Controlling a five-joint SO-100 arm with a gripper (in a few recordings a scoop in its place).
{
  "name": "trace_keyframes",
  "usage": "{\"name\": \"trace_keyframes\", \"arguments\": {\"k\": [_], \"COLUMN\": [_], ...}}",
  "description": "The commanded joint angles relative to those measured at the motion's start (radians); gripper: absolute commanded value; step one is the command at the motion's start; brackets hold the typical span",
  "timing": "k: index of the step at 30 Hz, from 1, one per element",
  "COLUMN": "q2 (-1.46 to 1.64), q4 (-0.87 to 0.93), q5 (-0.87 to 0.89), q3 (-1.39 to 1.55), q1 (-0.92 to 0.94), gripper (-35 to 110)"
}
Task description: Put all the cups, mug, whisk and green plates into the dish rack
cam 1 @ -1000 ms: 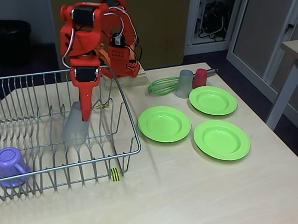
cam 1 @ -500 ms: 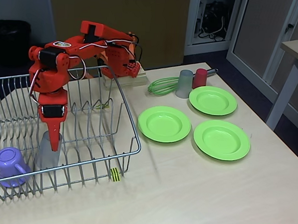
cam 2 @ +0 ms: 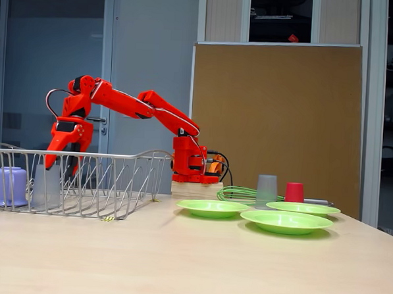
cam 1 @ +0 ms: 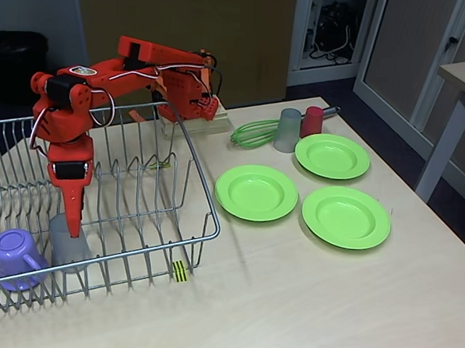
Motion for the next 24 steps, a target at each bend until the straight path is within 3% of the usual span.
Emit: {"name": "trace_keyframes", "arguments": {"k": [1,7,14,20,24], "q2": [0.028,0.160,0.518,0.802,0.976], "q4": [0.017,0.052,0.028,0.009,-0.014], "q5": [-0.015,-0.017,0.040,0.210,0.413], "q3": [-0.044,0.002,0.341,0.712,0.933], "q1": [0.011,-0.026,-0.163,-0.324,-0.480], "gripper": [42,41,39,33,34]}}
